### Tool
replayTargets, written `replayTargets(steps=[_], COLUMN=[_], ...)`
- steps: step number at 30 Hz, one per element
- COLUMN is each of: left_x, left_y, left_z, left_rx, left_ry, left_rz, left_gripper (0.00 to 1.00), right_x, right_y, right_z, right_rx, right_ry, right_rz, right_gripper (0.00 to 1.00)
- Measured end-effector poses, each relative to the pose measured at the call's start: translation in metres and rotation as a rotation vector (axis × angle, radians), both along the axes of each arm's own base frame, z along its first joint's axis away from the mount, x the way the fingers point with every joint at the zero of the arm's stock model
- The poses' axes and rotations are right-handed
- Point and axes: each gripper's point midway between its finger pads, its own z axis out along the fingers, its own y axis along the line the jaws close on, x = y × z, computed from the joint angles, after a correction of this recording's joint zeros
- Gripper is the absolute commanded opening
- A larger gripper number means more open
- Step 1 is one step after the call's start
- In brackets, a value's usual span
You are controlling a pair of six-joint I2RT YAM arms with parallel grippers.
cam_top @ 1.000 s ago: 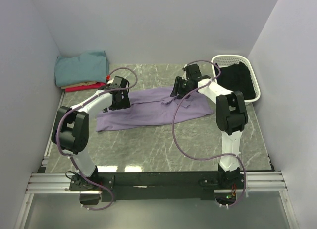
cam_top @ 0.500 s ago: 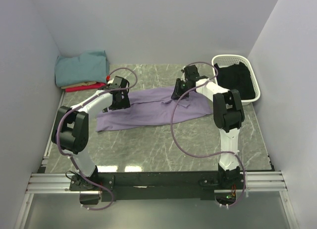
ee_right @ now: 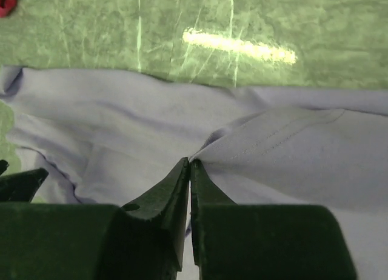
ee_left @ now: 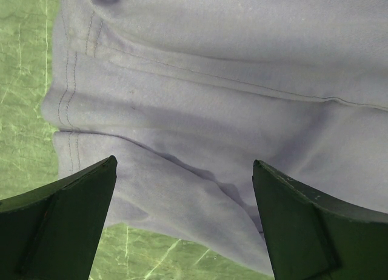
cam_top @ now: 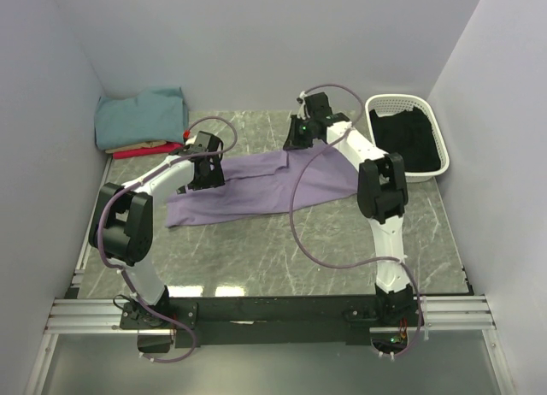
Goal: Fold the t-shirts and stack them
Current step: Fold the tshirt
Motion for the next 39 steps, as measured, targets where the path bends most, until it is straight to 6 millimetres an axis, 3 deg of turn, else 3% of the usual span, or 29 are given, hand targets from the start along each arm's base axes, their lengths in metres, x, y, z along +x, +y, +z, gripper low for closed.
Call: replayTargets(steps=[1,3,4,8,11,14,17,21,24,28,33,39], left_x=[0.0,0.0,0.0,0.0,0.0,0.001,0.003,0.016,0.034,0.049,0.046,0.038], left_y=[0.0,0.0,0.0,0.0,0.0,-0.001,-0.006,-0.018,-0.03,-0.039,-0.042,-0.042], left_z=[0.0,0.0,0.0,0.0,0.0,0.001,0.002,0.014,0.025,0.021,-0.007,-0.023], left_rx=[0.0,-0.001,-0.001,0.0,-0.001,-0.004,-0.025,-0.069,-0.098,-0.113,-0.109,-0.104], left_ry=[0.0,0.0,0.0,0.0,-0.001,-0.005,-0.009,-0.037,-0.069,-0.07,0.005,0.066], left_rz=[0.0,-0.001,-0.001,0.0,0.0,-0.002,-0.021,-0.066,-0.096,-0.109,-0.121,-0.135], left_gripper=[1.0,0.99,0.99,0.99,0.99,0.99,1.0,1.0,1.0,0.99,1.0,0.99], right_x=[0.004,0.01,0.012,0.002,-0.018,-0.034,-0.051,-0.049,-0.045,-0.055,-0.069,-0.064], right_y=[0.003,0.009,0.01,0.002,-0.011,-0.025,-0.041,-0.053,-0.059,-0.07,-0.085,-0.103], right_z=[-0.001,-0.01,-0.017,-0.045,-0.063,-0.055,-0.032,0.004,0.008,-0.017,-0.045,-0.049], right_rx=[-0.003,-0.01,-0.017,-0.063,-0.109,-0.141,-0.17,-0.171,-0.174,-0.2,-0.211,-0.199], right_ry=[0.0,0.012,0.019,0.076,0.118,0.1,0.066,-0.021,-0.04,0.016,0.101,0.135], right_rz=[0.003,0.01,0.011,0.005,-0.013,-0.04,-0.069,-0.106,-0.128,-0.144,-0.176,-0.245], right_gripper=[0.39,0.53,0.54,0.57,0.58,0.6,0.6,0.61,0.61,0.61,0.61,0.6])
